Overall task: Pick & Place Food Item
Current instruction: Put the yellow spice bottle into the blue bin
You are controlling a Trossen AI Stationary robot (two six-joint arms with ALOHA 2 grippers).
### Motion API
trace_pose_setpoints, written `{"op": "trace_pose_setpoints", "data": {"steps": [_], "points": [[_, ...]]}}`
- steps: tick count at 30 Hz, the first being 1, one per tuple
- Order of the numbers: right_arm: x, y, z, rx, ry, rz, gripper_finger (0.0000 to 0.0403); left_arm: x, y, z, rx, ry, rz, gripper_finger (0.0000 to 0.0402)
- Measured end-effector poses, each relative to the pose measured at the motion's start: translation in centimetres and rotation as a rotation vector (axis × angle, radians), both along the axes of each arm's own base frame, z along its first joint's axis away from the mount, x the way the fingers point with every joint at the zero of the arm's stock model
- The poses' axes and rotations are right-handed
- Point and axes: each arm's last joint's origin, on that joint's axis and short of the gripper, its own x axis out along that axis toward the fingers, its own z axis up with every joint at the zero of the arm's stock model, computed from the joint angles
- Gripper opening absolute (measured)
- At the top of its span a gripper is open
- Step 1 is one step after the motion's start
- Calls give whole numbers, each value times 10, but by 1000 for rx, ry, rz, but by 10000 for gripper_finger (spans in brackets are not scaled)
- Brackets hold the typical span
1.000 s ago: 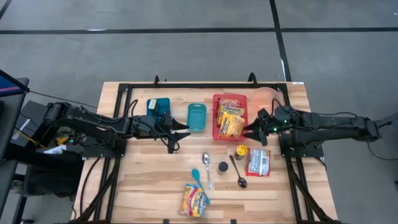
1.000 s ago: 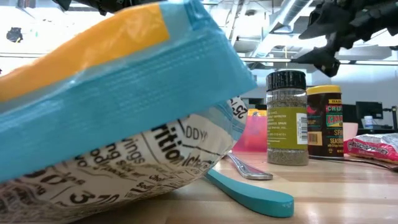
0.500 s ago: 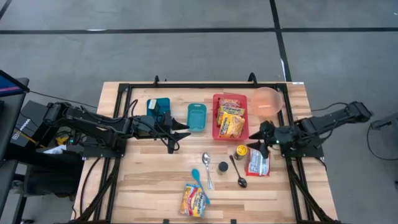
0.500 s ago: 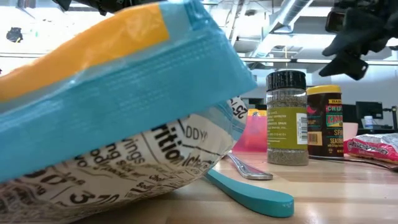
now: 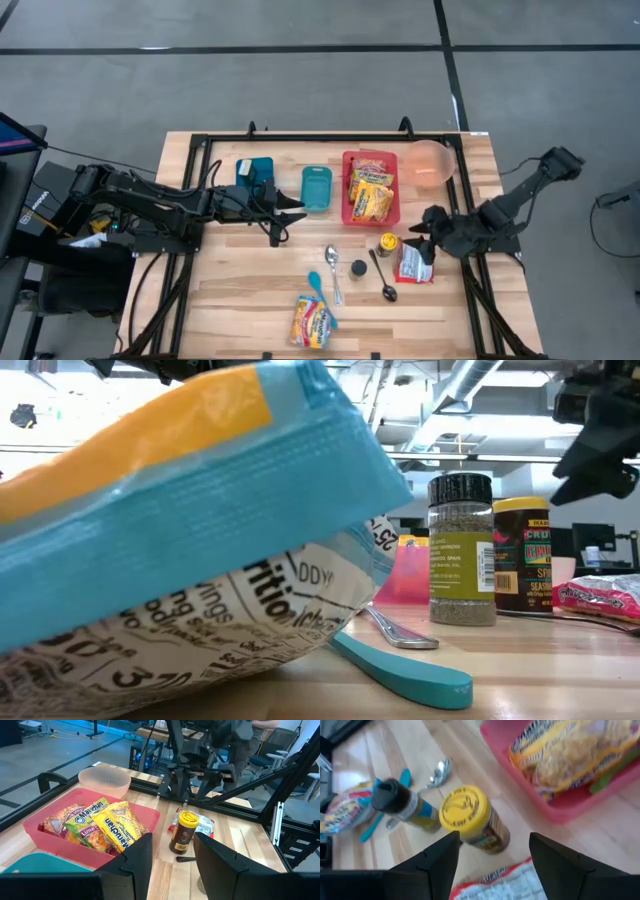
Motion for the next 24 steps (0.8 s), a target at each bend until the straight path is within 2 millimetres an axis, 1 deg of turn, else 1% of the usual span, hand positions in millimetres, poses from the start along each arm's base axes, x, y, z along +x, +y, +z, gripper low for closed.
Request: {"op": "trace_pose_setpoints", "data": {"steps": [6,12,16,24], "points": [[5,15,-9,-2,26,6,234,0,0,0,0,0,0,140],[13,29,-16,-41,-11,0,234,0,0,0,0,0,0,140],[14,34,-24,-39,10,-44,234,0,0,0,0,0,0,140],[15,50,-38,-34,30,-54,234,0,0,0,0,0,0,140]]}}
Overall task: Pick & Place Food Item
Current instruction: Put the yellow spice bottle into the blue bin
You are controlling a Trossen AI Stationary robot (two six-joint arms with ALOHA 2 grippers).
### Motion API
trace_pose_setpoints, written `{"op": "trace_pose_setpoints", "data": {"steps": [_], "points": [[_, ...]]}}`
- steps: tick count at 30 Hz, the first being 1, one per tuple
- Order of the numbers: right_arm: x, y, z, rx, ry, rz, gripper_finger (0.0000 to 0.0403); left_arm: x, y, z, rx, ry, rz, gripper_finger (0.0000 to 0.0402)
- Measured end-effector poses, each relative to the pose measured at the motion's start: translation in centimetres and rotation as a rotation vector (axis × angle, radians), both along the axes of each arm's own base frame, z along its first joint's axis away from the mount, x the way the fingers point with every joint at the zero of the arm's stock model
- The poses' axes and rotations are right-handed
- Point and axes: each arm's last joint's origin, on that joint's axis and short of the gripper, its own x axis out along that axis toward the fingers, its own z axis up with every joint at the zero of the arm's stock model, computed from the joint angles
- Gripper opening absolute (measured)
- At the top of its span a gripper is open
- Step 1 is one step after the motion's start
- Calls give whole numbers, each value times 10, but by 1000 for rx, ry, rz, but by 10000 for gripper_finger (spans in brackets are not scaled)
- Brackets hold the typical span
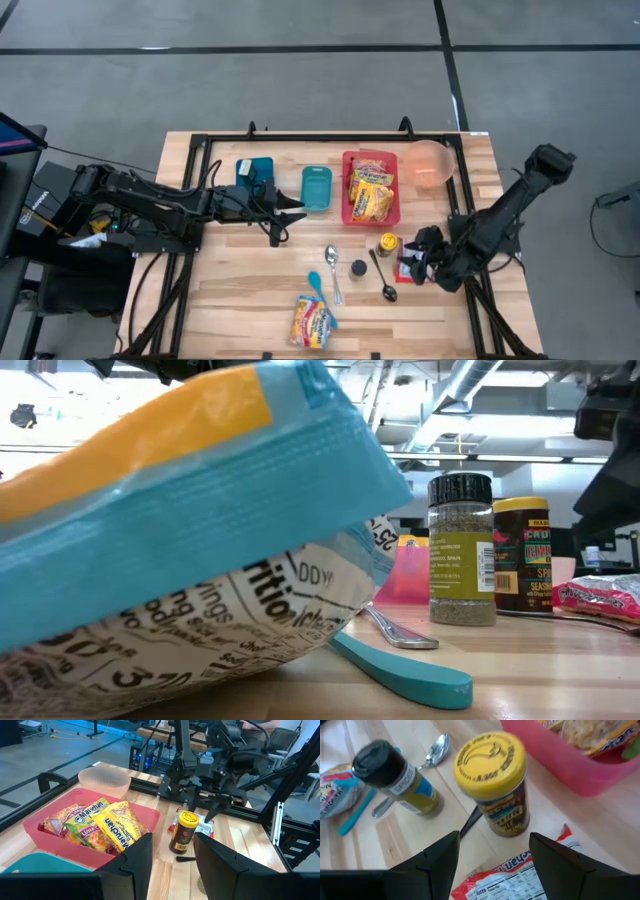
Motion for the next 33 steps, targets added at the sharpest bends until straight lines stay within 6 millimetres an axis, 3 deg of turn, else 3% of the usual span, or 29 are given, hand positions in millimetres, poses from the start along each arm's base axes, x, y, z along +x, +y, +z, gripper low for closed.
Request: {"op": "trace_pose_setpoints", "data": {"steps": [8,26,33], "points": [[7,7,-11,0,32,11,234,0,0,0,0,0,0,140],[18,0,-11,21,82,46,237,0,0,0,0,0,0,140],[21,-3,-11,-1,86,48,284,0,0,0,0,0,0,140]]}}
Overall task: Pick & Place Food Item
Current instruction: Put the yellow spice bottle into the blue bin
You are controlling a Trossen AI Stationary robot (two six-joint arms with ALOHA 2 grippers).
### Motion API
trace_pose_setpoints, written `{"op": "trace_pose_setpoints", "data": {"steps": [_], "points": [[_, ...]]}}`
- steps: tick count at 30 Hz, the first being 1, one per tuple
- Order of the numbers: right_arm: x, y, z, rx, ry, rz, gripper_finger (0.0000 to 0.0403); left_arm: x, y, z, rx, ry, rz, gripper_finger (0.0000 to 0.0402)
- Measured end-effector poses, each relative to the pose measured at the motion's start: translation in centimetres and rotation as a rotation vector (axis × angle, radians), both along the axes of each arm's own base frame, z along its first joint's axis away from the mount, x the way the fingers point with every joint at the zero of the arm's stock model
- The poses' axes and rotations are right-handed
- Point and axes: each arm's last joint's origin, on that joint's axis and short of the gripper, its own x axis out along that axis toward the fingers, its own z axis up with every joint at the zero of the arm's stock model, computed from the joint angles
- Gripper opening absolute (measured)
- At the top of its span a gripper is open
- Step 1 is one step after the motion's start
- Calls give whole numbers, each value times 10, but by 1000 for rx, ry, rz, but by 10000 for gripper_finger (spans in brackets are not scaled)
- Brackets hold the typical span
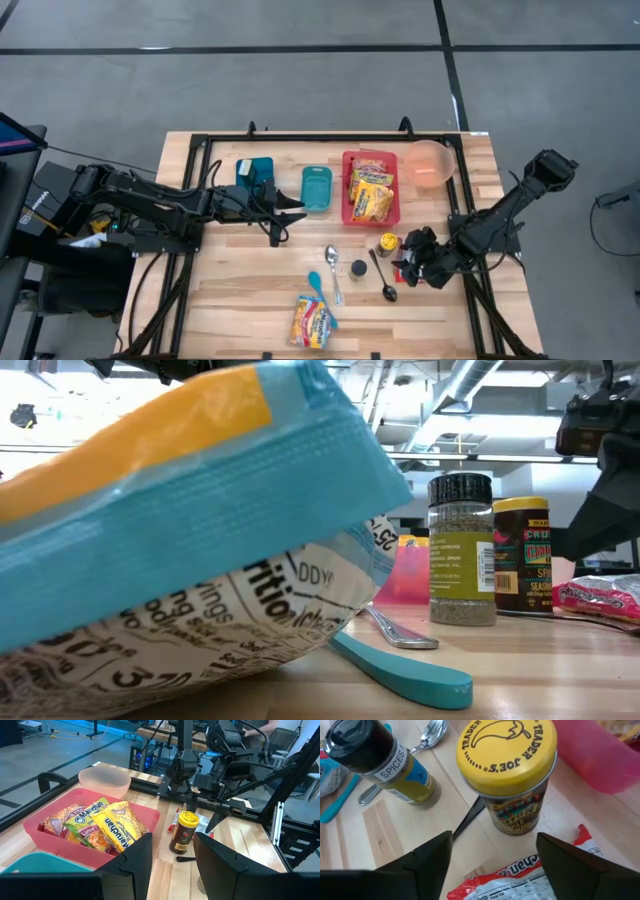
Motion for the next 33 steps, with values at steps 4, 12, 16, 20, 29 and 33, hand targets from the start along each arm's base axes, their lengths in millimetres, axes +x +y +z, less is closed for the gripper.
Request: {"op": "trace_pose_setpoints", "data": {"steps": [4,12,16,20,29,33], "points": [[2,-3,0,-44,11,27,316,0,0,0,0,0,0,140],[5,-1,-4,-133,-35,-1,324,0,0,0,0,0,0,140],[4,2,-9,-210,-61,-32,318,0,0,0,0,0,0,140],[5,5,-18,-259,-60,-53,316,0,0,0,0,0,0,140],[13,15,-40,-335,-83,-59,316,0,0,0,0,0,0,140],[11,18,-46,-355,-107,-83,316,0,0,0,0,0,0,140]]}}
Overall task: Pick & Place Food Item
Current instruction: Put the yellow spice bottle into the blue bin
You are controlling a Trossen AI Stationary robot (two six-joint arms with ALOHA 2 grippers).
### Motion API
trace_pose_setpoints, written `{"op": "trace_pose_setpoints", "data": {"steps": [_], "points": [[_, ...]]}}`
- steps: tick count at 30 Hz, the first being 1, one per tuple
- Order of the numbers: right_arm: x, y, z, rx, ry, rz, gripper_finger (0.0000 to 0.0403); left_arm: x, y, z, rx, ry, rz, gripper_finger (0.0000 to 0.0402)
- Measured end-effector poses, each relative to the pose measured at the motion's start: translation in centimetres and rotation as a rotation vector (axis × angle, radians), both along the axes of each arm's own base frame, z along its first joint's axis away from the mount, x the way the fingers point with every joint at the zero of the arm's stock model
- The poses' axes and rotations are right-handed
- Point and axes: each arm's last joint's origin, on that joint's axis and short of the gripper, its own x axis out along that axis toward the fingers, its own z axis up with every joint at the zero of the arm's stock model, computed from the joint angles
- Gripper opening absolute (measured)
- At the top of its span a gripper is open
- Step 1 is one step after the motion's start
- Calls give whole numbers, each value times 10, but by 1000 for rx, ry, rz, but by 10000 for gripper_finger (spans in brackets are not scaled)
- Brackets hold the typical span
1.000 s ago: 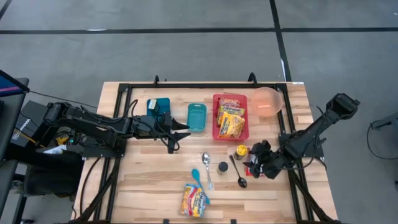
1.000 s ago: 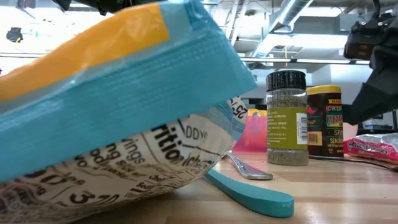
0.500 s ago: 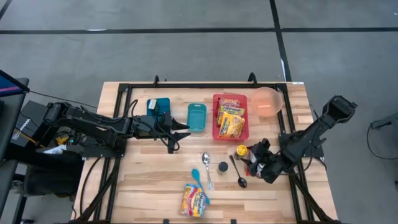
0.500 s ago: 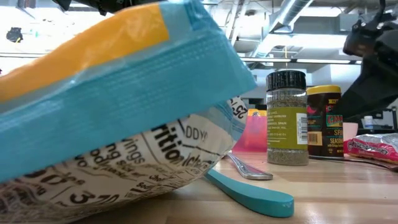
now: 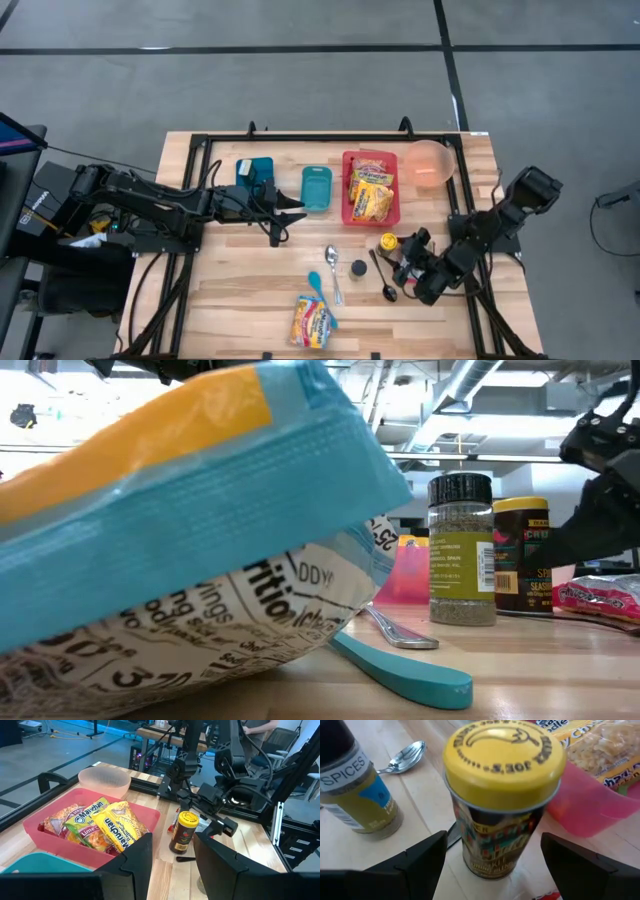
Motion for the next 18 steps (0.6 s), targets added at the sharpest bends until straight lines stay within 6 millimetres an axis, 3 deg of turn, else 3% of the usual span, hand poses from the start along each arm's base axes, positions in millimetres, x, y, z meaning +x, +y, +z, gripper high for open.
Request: {"op": "trace_pose_setpoints", "data": {"steps": [18], "points": [[15,-2,-28,-56,-33,-74,316,0,0,0,0,0,0,140]]}}
